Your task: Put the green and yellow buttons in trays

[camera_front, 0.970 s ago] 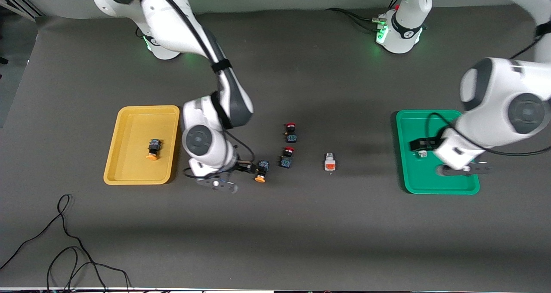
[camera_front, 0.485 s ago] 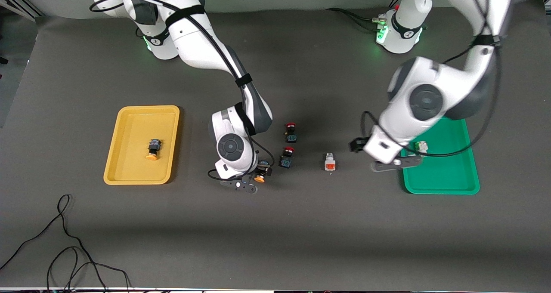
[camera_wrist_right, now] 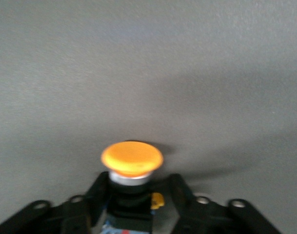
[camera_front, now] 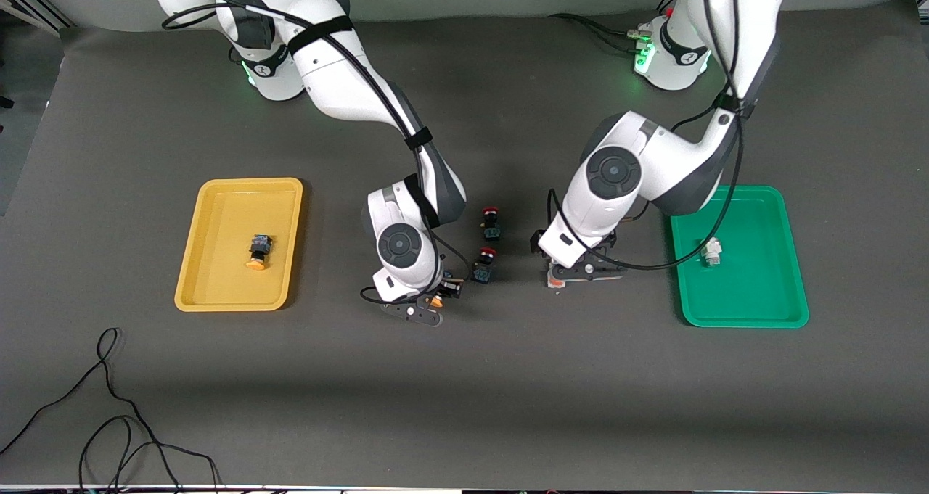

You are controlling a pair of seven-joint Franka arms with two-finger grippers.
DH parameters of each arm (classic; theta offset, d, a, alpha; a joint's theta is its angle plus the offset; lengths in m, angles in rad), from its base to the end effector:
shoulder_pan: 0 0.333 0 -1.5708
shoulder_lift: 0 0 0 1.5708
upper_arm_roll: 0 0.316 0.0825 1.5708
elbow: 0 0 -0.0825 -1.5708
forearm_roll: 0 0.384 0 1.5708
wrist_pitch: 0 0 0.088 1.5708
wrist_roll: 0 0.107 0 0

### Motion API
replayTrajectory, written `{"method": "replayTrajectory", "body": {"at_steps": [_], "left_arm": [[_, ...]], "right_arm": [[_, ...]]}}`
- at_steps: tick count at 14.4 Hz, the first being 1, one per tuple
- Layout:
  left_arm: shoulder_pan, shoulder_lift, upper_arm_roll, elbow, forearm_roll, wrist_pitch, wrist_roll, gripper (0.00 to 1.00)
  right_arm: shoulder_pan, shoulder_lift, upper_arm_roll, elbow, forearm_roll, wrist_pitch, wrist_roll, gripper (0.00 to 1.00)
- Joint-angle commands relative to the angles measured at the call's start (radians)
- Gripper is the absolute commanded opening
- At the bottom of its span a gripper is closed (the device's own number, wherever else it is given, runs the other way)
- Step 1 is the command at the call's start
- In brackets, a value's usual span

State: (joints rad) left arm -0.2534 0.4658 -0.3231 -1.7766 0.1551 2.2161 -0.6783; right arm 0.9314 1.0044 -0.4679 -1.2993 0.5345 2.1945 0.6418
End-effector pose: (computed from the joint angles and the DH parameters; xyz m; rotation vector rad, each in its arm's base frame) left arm 0.5600 -0.3371 0.3082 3.1243 0.0633 -0.0155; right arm 0.6115 0.4204 0.1697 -3.0709 0.4667 0.0251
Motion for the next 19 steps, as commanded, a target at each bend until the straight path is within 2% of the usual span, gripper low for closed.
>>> {"method": "replayTrajectory", "body": {"at_steps": [1, 3, 5, 10, 11, 12, 14, 15, 16, 17, 19], "left_arm": [[-0.021, 0.085, 0.013, 0.002, 0.047, 0.081, -0.006, 1.0], [-0.023, 0.135, 0.015, 0.002, 0.052, 0.132, -0.004, 1.0], [-0.023, 0.163, 0.021, 0.003, 0.052, 0.175, -0.004, 1.0], [-0.018, 0.223, 0.045, 0.011, 0.101, 0.237, -0.004, 0.98], [-0.018, 0.223, 0.045, 0.011, 0.101, 0.241, -0.006, 0.92], [-0.018, 0.223, 0.045, 0.011, 0.101, 0.241, -0.007, 0.82], [-0.018, 0.223, 0.045, 0.011, 0.1, 0.237, -0.02, 0.44], [-0.017, 0.218, 0.045, 0.012, 0.087, 0.235, -0.021, 0.3], [-0.015, 0.215, 0.045, 0.017, 0.084, 0.231, -0.032, 0.22], [-0.015, 0.214, 0.045, 0.026, 0.084, 0.226, -0.053, 0.19], [-0.014, 0.202, 0.042, 0.054, 0.08, 0.2, -0.09, 0.18]], "right_arm": [[-0.02, -0.057, -0.009, 0.003, -0.027, -0.033, 0.007, 0.0], [-0.072, -0.143, -0.021, -0.005, -0.027, -0.17, -0.08, 0.0], [-0.104, -0.234, -0.066, -0.006, -0.027, -0.341, -0.151, 0.0], [-0.111, -0.4, -0.325, -0.041, -0.027, -0.694, -0.572, 0.0], [-0.109, -0.424, -0.381, -0.067, -0.028, -0.728, -0.661, 0.0], [-0.108, -0.444, -0.435, -0.09, -0.028, -0.754, -0.748, 0.0], [-0.108, -0.458, -0.538, -0.127, -0.028, -0.788, -0.926, 0.0], [-0.103, -0.458, -0.589, -0.161, -0.028, -0.792, -1.005, 0.0], [-0.103, -0.458, -0.621, -0.201, -0.028, -0.782, -1.083, 0.0], [-0.112, -0.455, -0.63, -0.236, -0.028, -0.762, -1.15, 0.0], [-0.109, -0.455, -0.653, -0.355, -0.028, -0.644, -1.267, 0.0]]}}
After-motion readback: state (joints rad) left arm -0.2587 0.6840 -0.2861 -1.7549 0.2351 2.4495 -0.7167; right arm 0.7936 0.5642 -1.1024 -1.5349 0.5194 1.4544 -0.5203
